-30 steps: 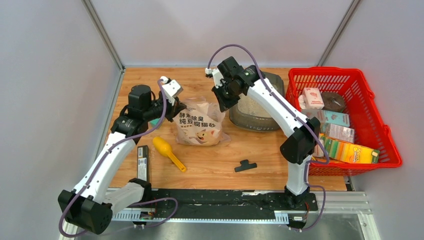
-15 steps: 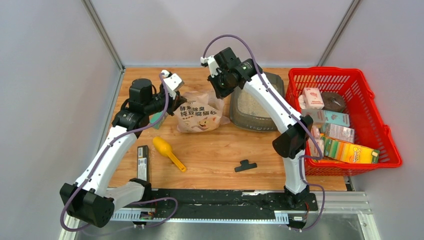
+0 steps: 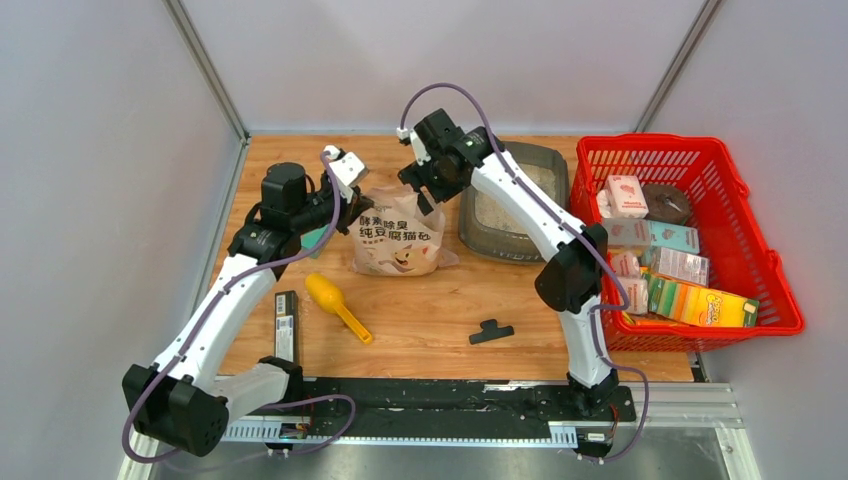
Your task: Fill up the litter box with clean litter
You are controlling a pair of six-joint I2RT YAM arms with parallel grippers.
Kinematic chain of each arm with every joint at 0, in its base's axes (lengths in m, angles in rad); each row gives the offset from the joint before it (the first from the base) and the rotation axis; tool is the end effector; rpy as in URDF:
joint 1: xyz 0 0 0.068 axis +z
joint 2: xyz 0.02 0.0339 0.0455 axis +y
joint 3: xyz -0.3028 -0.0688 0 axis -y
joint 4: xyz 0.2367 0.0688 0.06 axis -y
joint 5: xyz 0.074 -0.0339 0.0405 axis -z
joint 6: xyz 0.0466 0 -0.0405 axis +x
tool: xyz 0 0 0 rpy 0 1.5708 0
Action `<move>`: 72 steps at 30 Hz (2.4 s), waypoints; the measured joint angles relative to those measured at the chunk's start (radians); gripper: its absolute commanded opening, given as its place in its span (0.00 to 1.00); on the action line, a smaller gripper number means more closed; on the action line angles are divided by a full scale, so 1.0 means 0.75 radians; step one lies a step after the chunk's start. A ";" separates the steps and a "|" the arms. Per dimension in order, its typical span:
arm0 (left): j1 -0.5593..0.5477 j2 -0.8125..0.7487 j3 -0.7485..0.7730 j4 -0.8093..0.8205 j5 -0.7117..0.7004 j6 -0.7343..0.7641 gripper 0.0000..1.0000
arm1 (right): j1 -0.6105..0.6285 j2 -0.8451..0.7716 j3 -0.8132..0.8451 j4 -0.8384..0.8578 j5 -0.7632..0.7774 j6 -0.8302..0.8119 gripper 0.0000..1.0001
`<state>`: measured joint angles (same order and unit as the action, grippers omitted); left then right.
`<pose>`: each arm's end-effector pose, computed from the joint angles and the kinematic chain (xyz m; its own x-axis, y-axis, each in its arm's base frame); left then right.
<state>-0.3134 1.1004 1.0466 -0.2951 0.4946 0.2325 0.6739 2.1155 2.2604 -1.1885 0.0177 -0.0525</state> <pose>0.2124 -0.0921 0.3913 -0.1562 0.2638 -0.9519 0.7519 0.6567 0.0586 0.3624 0.2884 0.3618 -0.6420 -0.5799 -0.5016 -0.6516 0.7574 -0.0417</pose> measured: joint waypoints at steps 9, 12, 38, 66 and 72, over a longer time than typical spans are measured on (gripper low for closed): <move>-0.001 -0.027 -0.043 0.054 -0.037 0.001 0.00 | 0.019 -0.004 -0.107 -0.010 0.187 -0.017 0.09; -0.009 -0.028 -0.058 0.082 -0.054 0.001 0.00 | 0.008 -0.009 -0.116 -0.011 0.118 -0.008 0.06; -0.005 0.144 0.022 0.209 -0.085 0.152 0.01 | 0.008 0.099 0.110 0.055 0.200 -0.078 0.50; -0.002 0.166 0.123 0.429 -0.053 0.174 0.50 | -0.011 -0.132 0.115 0.097 0.218 -0.093 0.74; -0.002 0.160 0.123 0.426 -0.061 0.177 0.58 | -0.013 -0.090 0.116 0.097 0.217 -0.093 0.74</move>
<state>-0.3145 1.2205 1.1389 0.0242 0.4492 0.3653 0.6643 2.0483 2.3478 -1.1160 0.1802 -0.1219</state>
